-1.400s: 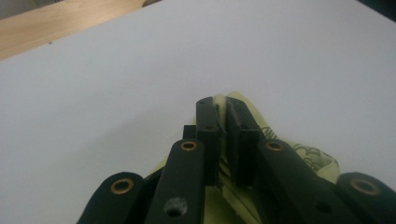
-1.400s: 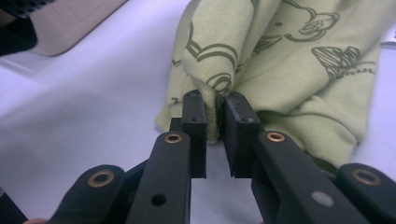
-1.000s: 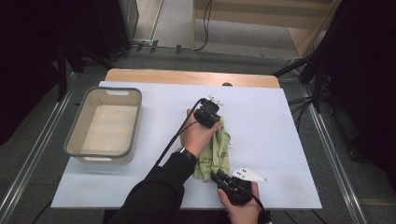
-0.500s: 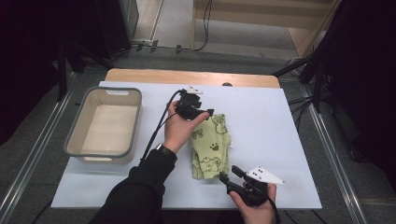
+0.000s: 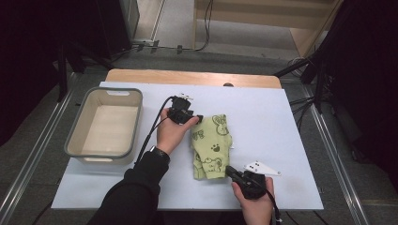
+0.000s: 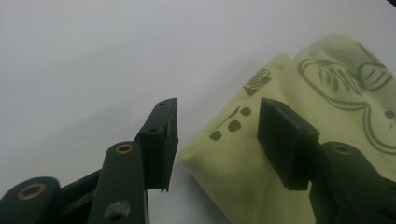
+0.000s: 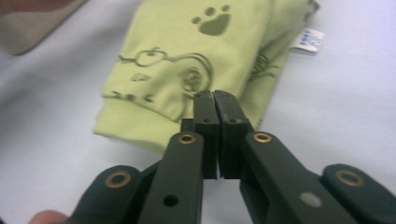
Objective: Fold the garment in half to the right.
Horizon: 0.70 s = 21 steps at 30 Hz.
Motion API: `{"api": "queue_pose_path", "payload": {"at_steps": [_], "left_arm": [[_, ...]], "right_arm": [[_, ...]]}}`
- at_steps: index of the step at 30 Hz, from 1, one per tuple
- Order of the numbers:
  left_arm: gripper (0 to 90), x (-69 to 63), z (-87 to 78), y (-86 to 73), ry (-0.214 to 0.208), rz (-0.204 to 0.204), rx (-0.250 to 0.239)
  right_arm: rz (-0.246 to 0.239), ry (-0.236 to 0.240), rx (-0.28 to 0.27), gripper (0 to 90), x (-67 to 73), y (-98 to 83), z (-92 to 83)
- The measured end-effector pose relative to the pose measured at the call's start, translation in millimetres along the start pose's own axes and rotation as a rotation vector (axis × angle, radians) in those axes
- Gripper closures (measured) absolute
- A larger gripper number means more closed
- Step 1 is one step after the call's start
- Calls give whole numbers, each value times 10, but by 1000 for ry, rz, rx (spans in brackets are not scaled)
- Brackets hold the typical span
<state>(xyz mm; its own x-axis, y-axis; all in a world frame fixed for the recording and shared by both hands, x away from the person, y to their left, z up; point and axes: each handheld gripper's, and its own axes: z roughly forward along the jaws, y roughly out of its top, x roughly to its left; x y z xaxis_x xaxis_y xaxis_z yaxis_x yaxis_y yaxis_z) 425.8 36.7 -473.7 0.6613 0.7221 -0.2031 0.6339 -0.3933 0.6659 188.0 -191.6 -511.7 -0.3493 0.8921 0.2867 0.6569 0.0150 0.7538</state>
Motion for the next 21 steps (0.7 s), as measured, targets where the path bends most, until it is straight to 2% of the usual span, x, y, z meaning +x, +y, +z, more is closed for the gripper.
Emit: {"api": "queue_pose_path", "payload": {"at_steps": [5,7,8,9,11,14,16,18,21], "left_arm": [[516,-10,38,-24,-10,-9,21],[517,-14,37,-27,-11,-11,19],[516,-13,23,-32,-16,-13,15],[516,-9,17,-33,-22,-14,13],[516,10,6,-38,-28,-11,17],[553,27,9,-51,-51,-32,15],[605,27,16,-55,-60,-33,16],[685,20,25,-58,-74,-38,18],[832,10,20,-56,-72,-28,23]], "right_arm": [[-18,-36,42,877,-54,-48,55],[-15,-38,42,877,-66,-55,58],[1,-40,-9,824,-82,-36,-10],[8,-37,-33,791,-84,-21,-45],[18,-1,-99,706,-89,24,-127],[32,27,-97,560,-76,58,-98],[46,29,-55,511,-72,70,6],[59,35,-31,537,-69,77,88],[46,44,-9,714,-57,79,154]]}}
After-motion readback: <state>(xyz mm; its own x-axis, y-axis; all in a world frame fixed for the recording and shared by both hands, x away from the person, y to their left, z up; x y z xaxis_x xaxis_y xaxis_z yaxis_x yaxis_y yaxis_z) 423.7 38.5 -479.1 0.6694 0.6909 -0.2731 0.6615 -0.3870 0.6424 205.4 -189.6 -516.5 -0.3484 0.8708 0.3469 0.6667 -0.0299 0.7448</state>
